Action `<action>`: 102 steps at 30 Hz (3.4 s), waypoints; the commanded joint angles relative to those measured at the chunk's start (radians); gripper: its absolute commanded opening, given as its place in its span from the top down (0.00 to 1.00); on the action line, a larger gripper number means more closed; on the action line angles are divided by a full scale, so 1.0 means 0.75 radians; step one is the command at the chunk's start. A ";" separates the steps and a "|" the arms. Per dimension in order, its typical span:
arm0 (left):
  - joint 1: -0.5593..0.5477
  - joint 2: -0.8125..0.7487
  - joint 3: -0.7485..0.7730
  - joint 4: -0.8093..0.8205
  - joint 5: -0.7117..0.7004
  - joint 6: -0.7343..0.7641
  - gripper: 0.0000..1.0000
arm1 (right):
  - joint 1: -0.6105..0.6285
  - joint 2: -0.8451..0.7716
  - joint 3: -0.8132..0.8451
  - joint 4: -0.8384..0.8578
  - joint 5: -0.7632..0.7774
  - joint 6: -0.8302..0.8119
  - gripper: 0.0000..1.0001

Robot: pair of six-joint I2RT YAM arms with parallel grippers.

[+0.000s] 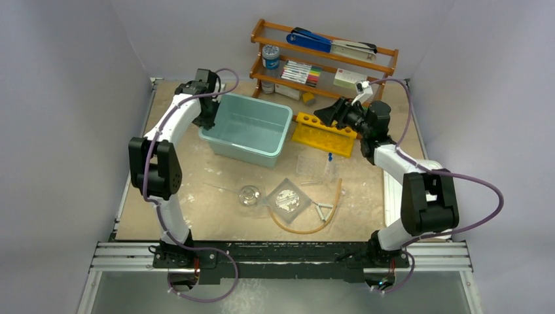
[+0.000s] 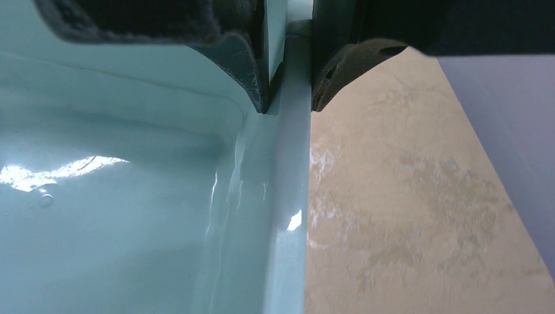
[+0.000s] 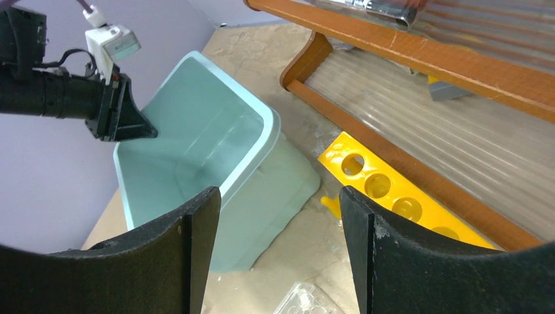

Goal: Organize the chemistry lab equipment

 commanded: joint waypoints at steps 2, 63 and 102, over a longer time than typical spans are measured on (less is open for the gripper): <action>0.017 -0.157 -0.151 -0.045 -0.317 -0.083 1.00 | 0.017 -0.110 0.007 -0.029 0.068 -0.066 0.30; 0.057 -1.207 -0.860 0.600 -0.234 -0.570 0.42 | 1.228 -0.151 0.230 -0.888 0.654 -0.514 0.45; 0.067 -1.200 -0.903 0.594 -0.290 -0.570 0.41 | 1.327 0.222 0.380 -0.859 0.757 -0.658 0.51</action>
